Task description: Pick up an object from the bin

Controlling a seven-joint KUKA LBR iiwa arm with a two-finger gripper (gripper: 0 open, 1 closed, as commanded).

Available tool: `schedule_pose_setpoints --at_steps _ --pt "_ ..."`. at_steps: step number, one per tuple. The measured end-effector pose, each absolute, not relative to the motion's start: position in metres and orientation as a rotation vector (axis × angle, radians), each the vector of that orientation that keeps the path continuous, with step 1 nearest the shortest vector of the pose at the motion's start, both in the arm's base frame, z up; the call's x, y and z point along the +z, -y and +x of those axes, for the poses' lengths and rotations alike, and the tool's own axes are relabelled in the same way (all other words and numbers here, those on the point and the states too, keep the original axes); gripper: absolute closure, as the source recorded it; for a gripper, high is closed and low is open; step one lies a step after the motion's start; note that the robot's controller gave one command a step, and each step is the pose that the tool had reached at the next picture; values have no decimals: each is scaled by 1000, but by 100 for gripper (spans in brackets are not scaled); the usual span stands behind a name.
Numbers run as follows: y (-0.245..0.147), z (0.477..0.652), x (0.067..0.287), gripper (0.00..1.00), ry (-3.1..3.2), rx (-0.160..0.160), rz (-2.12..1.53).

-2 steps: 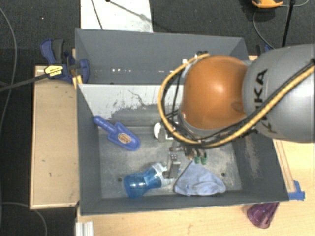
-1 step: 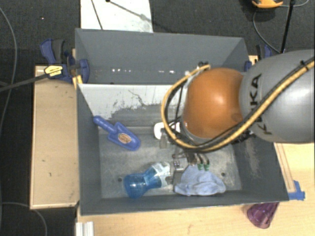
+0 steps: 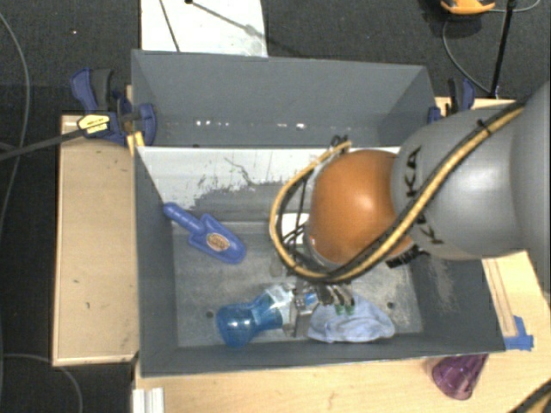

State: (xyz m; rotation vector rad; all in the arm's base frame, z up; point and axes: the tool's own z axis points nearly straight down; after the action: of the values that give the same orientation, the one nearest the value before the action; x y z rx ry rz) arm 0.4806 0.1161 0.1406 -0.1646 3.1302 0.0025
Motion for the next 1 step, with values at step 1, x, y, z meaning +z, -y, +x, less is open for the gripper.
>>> schedule_pose_setpoints --at_steps 1 --pt "-133 478 109 0 -3102 1 -478"
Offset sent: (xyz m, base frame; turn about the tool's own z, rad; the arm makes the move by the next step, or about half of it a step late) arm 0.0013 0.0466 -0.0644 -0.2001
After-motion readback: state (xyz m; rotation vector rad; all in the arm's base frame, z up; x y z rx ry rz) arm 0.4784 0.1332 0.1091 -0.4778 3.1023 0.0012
